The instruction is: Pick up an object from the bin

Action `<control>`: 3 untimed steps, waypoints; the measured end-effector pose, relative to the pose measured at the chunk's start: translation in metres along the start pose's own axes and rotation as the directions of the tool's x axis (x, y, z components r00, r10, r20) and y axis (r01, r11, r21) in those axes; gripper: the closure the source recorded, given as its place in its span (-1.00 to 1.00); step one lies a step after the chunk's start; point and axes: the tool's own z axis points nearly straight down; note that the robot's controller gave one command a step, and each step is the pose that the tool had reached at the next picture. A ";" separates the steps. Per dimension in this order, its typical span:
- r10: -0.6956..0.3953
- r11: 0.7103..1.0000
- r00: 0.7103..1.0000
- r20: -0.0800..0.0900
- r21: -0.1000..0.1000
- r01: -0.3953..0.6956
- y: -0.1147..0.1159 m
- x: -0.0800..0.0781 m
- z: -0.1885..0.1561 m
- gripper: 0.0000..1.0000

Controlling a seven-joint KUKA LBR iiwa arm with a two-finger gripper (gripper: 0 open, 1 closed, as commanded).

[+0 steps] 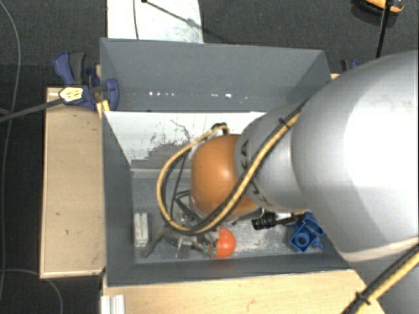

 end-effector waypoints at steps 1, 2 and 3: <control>0.001 1.000 1.000 0.001 0.000 -0.001 0.000 0.000 -0.008 1.00; 0.002 1.000 1.000 0.003 -0.002 -0.002 0.000 -0.001 -0.012 1.00; 0.002 1.000 1.000 -0.001 0.001 -0.002 -0.001 0.000 -0.017 1.00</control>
Offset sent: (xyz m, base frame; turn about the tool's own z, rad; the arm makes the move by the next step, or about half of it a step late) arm 0.0000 -0.0001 0.0172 0.0000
